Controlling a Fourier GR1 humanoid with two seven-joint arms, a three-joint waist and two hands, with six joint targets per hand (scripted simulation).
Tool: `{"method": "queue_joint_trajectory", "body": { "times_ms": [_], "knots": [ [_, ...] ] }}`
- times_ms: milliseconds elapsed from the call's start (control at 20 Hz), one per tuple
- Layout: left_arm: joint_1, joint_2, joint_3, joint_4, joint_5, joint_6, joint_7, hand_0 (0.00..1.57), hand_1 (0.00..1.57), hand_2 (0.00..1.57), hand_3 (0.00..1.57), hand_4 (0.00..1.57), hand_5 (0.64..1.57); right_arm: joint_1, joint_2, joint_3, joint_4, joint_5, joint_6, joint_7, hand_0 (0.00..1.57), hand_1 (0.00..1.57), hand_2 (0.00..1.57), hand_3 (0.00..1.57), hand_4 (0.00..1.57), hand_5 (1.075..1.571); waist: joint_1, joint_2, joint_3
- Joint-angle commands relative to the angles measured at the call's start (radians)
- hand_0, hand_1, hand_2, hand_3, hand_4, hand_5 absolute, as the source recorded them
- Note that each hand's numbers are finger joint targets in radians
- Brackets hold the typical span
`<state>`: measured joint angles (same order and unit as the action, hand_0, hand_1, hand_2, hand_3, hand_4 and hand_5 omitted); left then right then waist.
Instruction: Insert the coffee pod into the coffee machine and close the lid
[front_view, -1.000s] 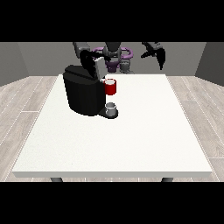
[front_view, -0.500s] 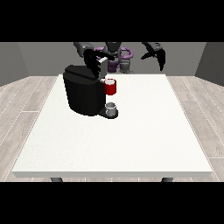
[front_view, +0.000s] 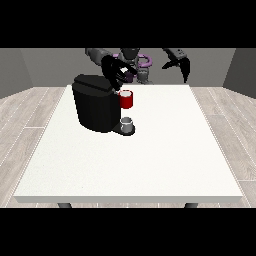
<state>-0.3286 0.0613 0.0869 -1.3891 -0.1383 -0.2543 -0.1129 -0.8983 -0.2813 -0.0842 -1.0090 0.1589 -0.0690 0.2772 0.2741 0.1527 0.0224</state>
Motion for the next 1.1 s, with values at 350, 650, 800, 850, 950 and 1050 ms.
{"method": "queue_joint_trajectory", "body": {
  "times_ms": [350, 650, 800, 850, 950, 1050],
  "knots": [
    [-0.067, -0.021, -0.045, -0.007, -0.006, -0.020, 0.006, 0.00, 0.00, 0.00, 0.00, 0.42, 1.571, -0.111, 0.014, 0.044, -0.132, 0.016, 0.039, 0.012, 0.00, 0.00, 0.00, 0.00, 0.05, 1.571, 0.170, 0.051, -0.0216],
    [-0.111, -0.024, -0.055, -0.003, 0.014, -0.051, 0.000, 0.00, 0.00, 0.00, 0.00, 0.37, 1.571, -0.133, -0.027, 0.018, -0.175, 0.037, 0.041, 0.071, 0.00, 0.00, 0.00, 0.00, 0.00, 1.571, 0.252, 0.088, -0.0210],
    [-0.139, -0.018, -0.061, 0.006, 0.015, -0.066, -0.003, 0.00, 0.00, 0.00, 0.00, 0.42, 1.571, -0.161, -0.050, -0.011, -0.179, 0.044, 0.033, 0.072, 0.00, 0.00, 0.00, 0.00, 0.00, 1.571, 0.286, 0.132, -0.0211],
    [-0.164, -0.013, -0.060, 0.006, 0.015, -0.070, -0.003, 0.00, 0.00, 0.00, 0.00, 0.38, 1.571, -0.171, -0.055, -0.025, -0.188, 0.033, 0.041, 0.076, 0.00, 0.00, 0.00, 0.00, 0.00, 1.571, 0.293, 0.154, -0.0205],
    [-0.168, -0.015, -0.063, 0.015, 0.008, -0.067, -0.020, 0.00, 0.00, 0.00, 0.00, 0.35, 1.571, -0.183, -0.060, -0.032, -0.188, 0.043, 0.022, 0.065, 0.00, 0.00, 0.00, 0.00, 0.00, 1.571, 0.317, 0.178, -0.0218],
    [-0.202, -0.028, -0.057, 0.002, 0.015, -0.051, -0.004, 0.00, 0.00, 0.00, 0.00, 0.00, 1.571, -0.191, -0.029, -0.024, -0.175, 0.037, 0.013, 0.017, 0.00, 0.00, 0.00, 0.00, 0.00, 1.571, 0.302, 0.206, -0.0219]
  ]
}}
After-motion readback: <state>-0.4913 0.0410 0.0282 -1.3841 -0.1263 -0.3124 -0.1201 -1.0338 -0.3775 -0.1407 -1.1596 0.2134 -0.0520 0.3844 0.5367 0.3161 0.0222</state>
